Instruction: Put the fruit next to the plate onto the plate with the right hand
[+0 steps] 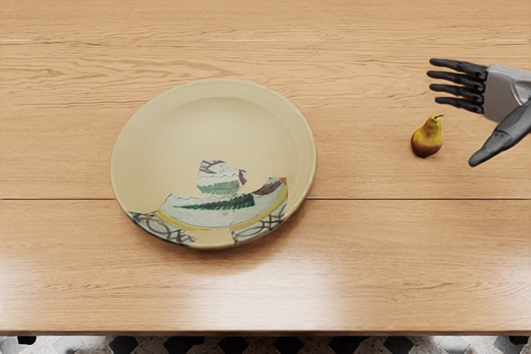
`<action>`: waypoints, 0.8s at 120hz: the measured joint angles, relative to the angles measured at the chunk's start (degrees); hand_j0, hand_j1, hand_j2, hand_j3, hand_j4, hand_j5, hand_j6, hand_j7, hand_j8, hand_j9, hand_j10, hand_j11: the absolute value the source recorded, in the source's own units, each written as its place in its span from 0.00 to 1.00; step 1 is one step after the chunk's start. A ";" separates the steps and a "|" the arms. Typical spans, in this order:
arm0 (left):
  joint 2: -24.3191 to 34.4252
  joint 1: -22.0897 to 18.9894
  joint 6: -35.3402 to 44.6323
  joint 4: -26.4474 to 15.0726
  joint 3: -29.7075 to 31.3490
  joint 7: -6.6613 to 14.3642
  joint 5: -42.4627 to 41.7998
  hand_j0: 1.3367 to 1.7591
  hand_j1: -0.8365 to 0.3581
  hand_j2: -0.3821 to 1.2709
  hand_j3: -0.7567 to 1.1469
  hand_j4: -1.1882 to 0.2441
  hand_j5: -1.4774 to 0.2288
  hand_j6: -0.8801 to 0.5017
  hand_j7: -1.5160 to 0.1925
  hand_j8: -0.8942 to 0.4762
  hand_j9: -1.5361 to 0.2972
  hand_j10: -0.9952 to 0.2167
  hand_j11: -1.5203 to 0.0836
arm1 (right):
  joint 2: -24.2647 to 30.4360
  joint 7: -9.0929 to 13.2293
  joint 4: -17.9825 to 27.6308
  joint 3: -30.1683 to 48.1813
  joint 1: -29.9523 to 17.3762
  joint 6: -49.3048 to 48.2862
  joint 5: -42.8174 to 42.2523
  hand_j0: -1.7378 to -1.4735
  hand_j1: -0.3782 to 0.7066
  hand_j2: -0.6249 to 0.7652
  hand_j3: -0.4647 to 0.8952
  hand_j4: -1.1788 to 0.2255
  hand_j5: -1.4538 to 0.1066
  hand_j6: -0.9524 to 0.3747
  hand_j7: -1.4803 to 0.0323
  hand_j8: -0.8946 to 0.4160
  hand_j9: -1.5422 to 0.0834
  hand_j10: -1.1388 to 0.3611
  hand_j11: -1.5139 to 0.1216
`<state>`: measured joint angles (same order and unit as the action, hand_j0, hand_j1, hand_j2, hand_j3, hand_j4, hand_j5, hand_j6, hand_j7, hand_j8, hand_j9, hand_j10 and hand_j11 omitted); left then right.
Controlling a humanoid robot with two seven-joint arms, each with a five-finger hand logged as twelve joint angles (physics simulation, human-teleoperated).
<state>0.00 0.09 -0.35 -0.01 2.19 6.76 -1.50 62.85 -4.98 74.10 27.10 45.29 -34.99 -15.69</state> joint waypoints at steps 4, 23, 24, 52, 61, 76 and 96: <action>0.00 0.00 0.00 0.00 0.00 0.00 0.00 0.76 0.99 0.23 0.40 0.83 0.87 0.64 0.89 0.65 0.84 0.82 0.95 | -0.07 0.01 -0.09 0.01 0.04 0.00 -0.08 0.30 0.03 0.45 0.34 0.84 0.93 0.72 0.98 0.68 0.95 0.76 0.93; 0.00 0.00 0.00 0.00 0.00 0.00 0.00 0.76 0.99 0.23 0.40 0.83 0.87 0.64 0.89 0.65 0.84 0.82 0.95 | -1.97 0.30 -1.80 -0.02 0.04 5.00 -0.78 0.30 0.03 0.45 0.34 0.84 0.93 0.72 0.98 0.68 0.95 0.76 0.93; 0.00 0.00 0.00 0.00 0.00 0.00 0.00 0.76 0.99 0.23 0.40 0.83 0.87 0.64 0.89 0.65 0.84 0.82 0.95 | -2.18 0.32 -1.93 -0.04 0.01 5.72 -0.83 0.30 0.03 0.45 0.34 0.84 0.93 0.72 0.98 0.68 0.95 0.76 0.93; 0.00 0.00 0.00 0.00 0.00 0.00 0.00 0.76 0.99 0.23 0.40 0.83 0.87 0.64 0.89 0.65 0.84 0.82 0.95 | -13.26 -3.19 -7.23 0.41 1.18 18.80 -15.33 0.30 0.03 0.45 0.34 0.84 0.93 0.72 0.98 0.68 0.95 0.76 0.93; 0.00 0.00 0.00 0.00 0.00 0.01 0.00 0.76 0.99 0.23 0.40 0.83 0.87 0.64 0.89 0.65 0.84 0.82 0.95 | -15.63 -5.05 -8.50 0.33 1.21 21.16 -18.33 0.30 0.03 0.45 0.34 0.84 0.93 0.72 0.98 0.68 0.95 0.76 0.93; 0.00 0.00 0.00 0.00 0.00 0.02 0.00 0.76 0.99 0.23 0.40 0.83 0.87 0.64 0.89 0.65 0.84 0.82 0.95 | -18.90 -9.42 -12.20 -0.48 0.99 22.68 -20.45 0.30 0.03 0.45 0.34 0.84 0.93 0.72 0.98 0.68 0.95 0.76 0.93; 0.00 0.00 0.00 0.00 0.00 0.02 0.00 0.76 0.99 0.23 0.40 0.83 0.87 0.64 0.89 0.65 0.84 0.82 0.95 | -19.73 -12.13 -14.95 -2.49 0.72 22.97 -21.66 0.30 0.03 0.45 0.34 0.84 0.93 0.72 0.98 0.68 0.95 0.76 0.93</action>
<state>0.00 0.09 -0.35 -0.01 2.19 6.78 -1.50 43.11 -17.10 59.15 24.61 46.00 -12.02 -37.35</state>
